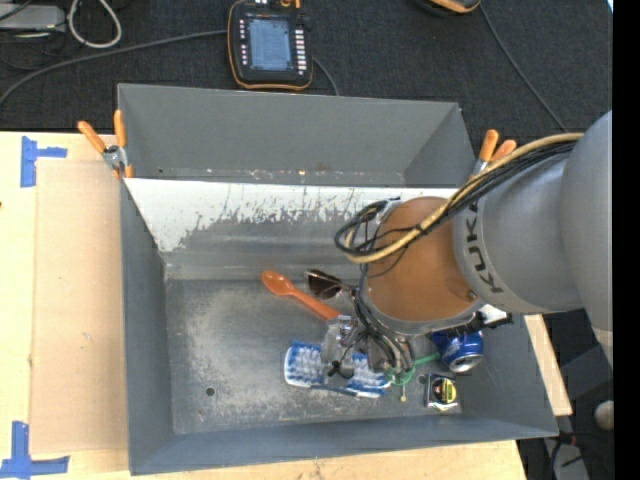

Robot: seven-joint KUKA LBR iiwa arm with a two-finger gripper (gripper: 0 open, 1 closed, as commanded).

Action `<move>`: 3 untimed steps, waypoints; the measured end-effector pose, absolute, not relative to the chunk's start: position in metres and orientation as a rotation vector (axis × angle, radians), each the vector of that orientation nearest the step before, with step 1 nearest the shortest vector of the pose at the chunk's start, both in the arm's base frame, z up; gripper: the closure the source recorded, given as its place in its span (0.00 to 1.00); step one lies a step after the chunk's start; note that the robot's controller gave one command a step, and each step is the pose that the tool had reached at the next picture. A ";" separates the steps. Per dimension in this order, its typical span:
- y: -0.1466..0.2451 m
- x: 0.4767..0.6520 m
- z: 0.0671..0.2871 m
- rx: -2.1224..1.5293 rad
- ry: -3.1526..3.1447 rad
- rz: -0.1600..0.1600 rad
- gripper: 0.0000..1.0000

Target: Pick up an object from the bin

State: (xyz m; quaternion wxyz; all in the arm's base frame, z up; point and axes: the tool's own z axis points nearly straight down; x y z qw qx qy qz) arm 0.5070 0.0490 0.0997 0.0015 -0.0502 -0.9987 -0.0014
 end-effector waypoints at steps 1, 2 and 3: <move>0.049 0.507 0.100 -0.159 -3.135 -0.005 1.00; 0.049 0.507 0.100 -0.160 -3.134 -0.005 1.00; 0.049 0.507 0.100 -0.162 -3.134 -0.005 1.00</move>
Offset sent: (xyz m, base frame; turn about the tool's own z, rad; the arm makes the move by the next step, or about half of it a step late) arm 0.0000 0.0000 0.0000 0.0000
